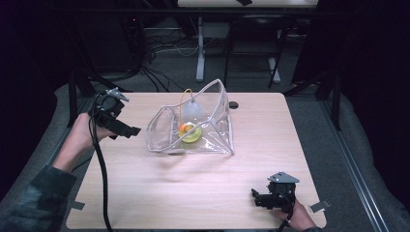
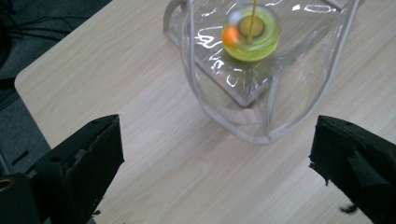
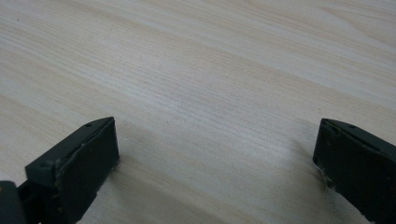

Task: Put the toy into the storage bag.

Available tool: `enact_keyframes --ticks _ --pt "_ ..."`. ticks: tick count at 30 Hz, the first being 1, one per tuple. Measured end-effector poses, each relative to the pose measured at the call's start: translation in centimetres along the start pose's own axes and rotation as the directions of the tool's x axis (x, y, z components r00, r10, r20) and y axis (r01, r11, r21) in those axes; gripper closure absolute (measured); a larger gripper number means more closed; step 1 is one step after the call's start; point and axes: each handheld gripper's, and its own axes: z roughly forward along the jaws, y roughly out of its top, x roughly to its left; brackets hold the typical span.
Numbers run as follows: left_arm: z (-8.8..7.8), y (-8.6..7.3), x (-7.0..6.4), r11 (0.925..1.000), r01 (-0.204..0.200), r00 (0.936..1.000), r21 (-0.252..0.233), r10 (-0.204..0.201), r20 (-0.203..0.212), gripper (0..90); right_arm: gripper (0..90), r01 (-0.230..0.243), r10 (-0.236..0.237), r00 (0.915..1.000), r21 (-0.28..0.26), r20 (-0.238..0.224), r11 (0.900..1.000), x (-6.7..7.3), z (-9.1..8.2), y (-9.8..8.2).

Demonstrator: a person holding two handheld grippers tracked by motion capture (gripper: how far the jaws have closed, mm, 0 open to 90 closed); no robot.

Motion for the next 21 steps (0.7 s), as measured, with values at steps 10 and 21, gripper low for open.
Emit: enact_keyframes --ticks 10,21 --pt "1.2 -4.4 0.3 0.9984 0.057 0.9984 0.005 -0.057 -0.004 0.1 0.0 -0.004 0.004 1.0 -0.002 -0.001 1.0 0.0 0.0 0.0" --pt "4.3 -9.6 -0.1 0.9927 0.115 0.9933 0.036 -0.115 0.008 0.0 0.0 -0.004 0.004 1.0 -0.002 -0.001 1.0 0.0 0.0 0.0"
